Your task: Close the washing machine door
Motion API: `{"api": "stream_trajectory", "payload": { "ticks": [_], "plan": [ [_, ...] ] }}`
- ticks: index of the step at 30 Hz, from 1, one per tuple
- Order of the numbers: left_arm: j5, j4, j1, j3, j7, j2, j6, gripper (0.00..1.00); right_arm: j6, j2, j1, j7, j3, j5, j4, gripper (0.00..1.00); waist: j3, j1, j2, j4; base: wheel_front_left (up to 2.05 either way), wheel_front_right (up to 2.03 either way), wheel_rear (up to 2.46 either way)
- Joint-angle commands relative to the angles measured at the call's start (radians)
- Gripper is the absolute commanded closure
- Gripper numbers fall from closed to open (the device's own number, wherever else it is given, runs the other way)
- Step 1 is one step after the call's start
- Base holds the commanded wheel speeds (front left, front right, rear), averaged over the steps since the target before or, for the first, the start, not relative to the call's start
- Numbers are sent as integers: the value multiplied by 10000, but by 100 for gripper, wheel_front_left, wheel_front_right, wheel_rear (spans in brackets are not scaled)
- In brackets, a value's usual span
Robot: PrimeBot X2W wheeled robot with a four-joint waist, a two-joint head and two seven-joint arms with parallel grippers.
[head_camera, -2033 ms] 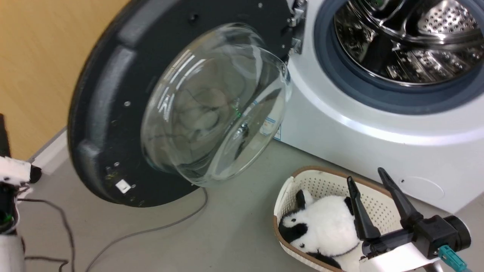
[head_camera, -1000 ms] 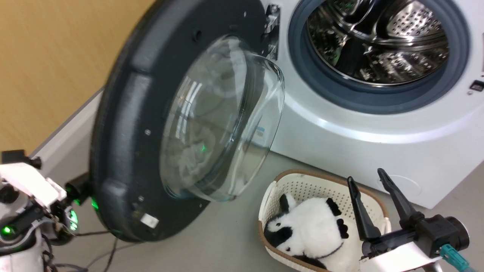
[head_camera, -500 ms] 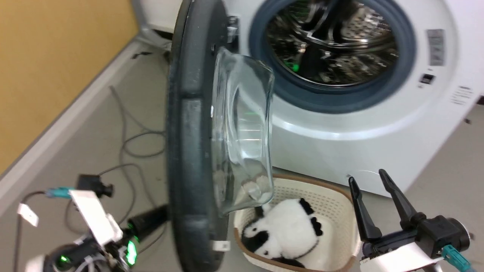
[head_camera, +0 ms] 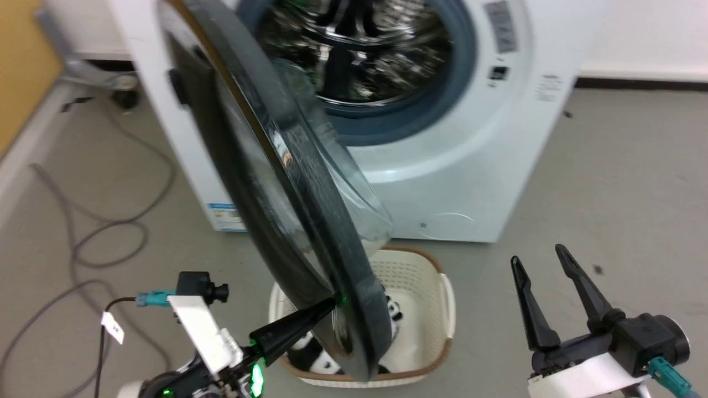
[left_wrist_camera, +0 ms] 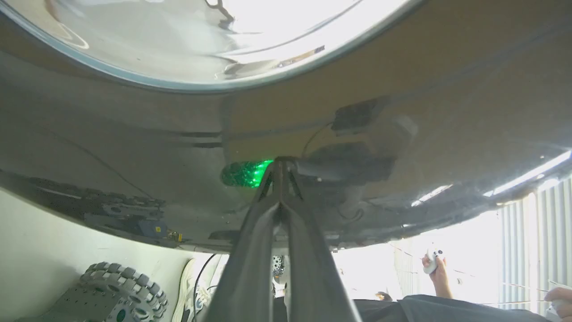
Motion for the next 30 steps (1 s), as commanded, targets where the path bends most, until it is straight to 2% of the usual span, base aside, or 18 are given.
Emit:
{"api": "stream_trajectory", "payload": {
  "ticks": [1,4,5,8,16,25,30],
  "plan": [
    [-53,177,-169,-247,-402,-36,-148,100,-7,17,-79,-42,-23,-62,-59,0,367,0,0,-889,0,0,0],
    [-98,547,-520,-598,-1391,-37,-371,100,-7,17,-142,-42,-36,-47,-92,0,613,0,0,-1519,0,0,0],
    [-126,809,-851,-794,-2160,-37,-510,100,-7,17,-180,-42,-91,-14,-138,0,810,0,0,-1874,0,0,0],
    [-160,1187,-1346,-1038,-3276,-38,-675,100,-7,17,-257,-42,-86,75,-156,0,1060,0,0,-2444,0,0,0],
    [312,2187,-2682,-1322,-6267,-38,-823,100,-7,17,-364,-42,-38,362,-170,0,1515,0,0,-3674,0,0,0],
    [553,3283,-4208,-1578,-8836,-39,-830,100,-7,17,-430,-42,-23,509,-165,0,1716,0,0,-4276,0,0,0],
    [517,3663,-4686,-1921,-9486,-39,-831,100,-7,17,-424,-42,-34,528,-132,0,1668,0,0,-4227,0,0,0]
  ]
}}
